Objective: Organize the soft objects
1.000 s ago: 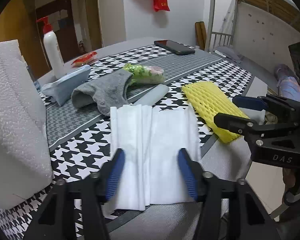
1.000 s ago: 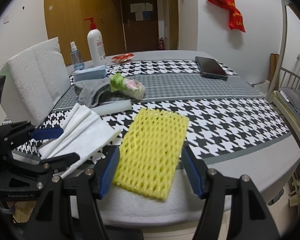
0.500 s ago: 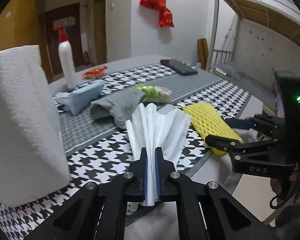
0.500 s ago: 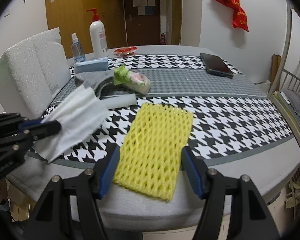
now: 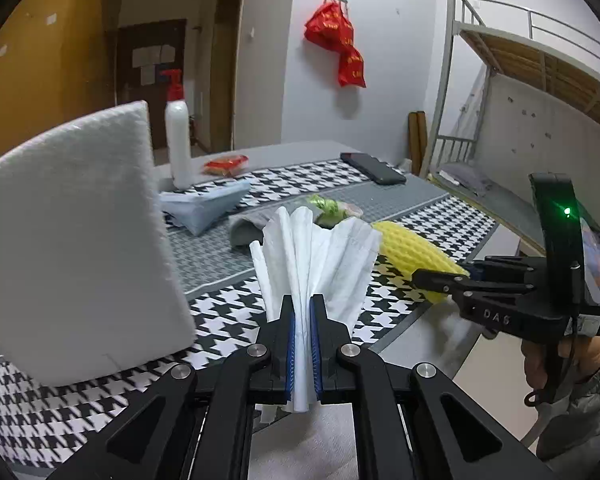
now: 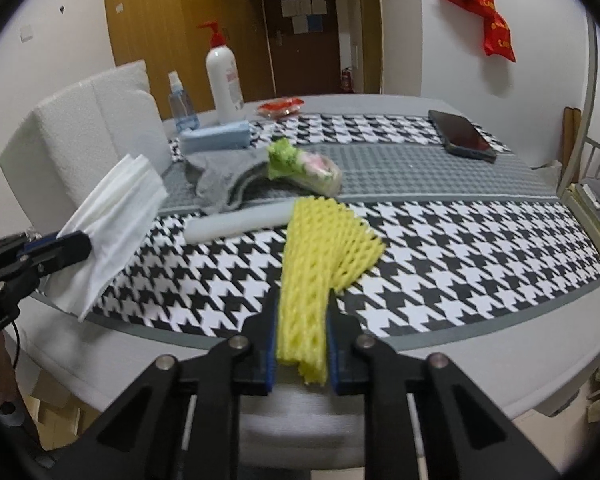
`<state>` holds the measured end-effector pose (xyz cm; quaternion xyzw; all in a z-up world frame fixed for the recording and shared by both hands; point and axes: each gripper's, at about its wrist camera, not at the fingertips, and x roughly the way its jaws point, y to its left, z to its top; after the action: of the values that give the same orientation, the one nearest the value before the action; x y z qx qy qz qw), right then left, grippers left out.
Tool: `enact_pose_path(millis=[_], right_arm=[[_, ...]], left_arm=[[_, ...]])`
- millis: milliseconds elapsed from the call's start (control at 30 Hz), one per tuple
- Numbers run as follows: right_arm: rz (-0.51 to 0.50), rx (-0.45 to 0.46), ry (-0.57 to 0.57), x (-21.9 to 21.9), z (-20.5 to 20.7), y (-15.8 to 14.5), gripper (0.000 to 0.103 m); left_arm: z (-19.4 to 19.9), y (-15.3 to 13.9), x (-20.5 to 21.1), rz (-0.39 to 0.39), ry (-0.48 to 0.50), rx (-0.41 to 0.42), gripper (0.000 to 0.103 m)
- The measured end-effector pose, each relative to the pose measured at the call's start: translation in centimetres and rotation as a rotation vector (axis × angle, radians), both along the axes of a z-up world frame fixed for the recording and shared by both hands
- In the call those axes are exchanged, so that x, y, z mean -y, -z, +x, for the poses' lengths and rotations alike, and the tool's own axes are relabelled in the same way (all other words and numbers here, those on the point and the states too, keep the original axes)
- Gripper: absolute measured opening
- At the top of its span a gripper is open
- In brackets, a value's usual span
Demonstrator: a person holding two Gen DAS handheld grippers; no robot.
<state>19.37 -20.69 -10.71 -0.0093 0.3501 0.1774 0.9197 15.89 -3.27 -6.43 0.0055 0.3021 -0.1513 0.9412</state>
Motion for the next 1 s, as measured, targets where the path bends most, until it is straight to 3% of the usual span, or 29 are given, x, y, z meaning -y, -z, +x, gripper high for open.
enact_pose_path(millis=[1000], right_arm=[[0.082, 0.22, -0.081, -1.0, -6.2, -7.5, 0.023]], left_arm=[[-5.8, -6.0, -1.9, 0.009, -0.112, 0.21, 0.007]])
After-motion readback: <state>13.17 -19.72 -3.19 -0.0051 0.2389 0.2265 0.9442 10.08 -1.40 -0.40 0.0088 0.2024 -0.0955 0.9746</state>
